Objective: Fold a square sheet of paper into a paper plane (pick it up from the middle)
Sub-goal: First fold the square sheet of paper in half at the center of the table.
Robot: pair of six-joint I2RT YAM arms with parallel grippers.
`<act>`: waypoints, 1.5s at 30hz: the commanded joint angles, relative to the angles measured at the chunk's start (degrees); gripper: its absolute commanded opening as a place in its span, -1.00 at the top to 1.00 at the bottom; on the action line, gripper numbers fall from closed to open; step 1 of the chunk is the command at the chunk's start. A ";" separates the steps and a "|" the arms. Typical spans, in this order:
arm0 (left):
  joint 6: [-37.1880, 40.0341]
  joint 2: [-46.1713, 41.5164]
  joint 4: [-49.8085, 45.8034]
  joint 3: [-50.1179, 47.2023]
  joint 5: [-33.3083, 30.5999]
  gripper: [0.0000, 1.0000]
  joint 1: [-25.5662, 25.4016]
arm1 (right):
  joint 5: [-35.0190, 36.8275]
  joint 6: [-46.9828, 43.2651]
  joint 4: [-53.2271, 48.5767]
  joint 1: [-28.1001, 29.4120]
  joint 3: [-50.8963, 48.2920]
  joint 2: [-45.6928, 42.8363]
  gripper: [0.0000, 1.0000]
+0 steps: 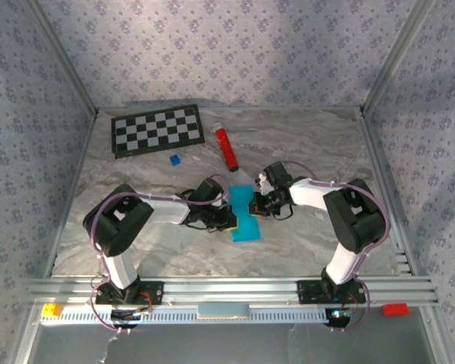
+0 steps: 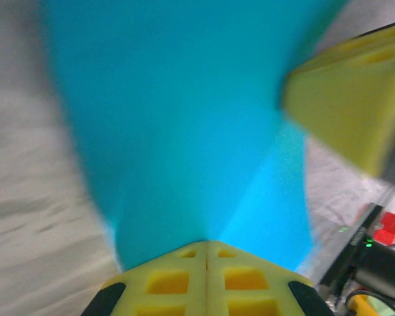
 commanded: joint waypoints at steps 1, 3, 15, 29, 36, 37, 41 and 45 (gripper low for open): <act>0.82 0.23 -2.23 -2.66 -1.56 0.93 -0.48 | 11.54 0.27 -7.39 -0.34 -3.86 3.38 1.00; 1.24 -0.94 -2.16 -3.86 -2.85 0.93 -0.54 | 11.63 0.44 -7.26 -0.35 -4.04 3.66 1.00; -2.57 -5.51 5.84 -2.40 -0.57 0.86 -2.49 | 11.70 0.54 -7.16 -0.43 -4.13 2.80 1.00; -5.52 -1.62 8.47 -11.60 -2.75 0.88 -5.16 | 12.10 0.18 -7.26 -0.50 -4.40 2.73 1.00; -3.74 -5.44 5.79 -13.29 -3.18 0.83 -6.23 | 12.17 0.22 -7.17 -0.58 -4.43 3.19 1.00; -3.55 -5.71 5.67 -13.37 -3.14 0.83 -6.33 | 12.16 0.22 -7.21 -0.60 -4.45 3.18 1.00; -2.35 -6.56 3.52 -12.63 -3.07 0.82 -7.16 | 12.10 0.18 -7.29 -0.66 -4.41 3.11 1.00; -0.27 -7.89 -2.64 -10.93 -5.85 0.83 -8.93 | 12.12 0.07 -7.33 -0.74 -4.37 3.09 1.00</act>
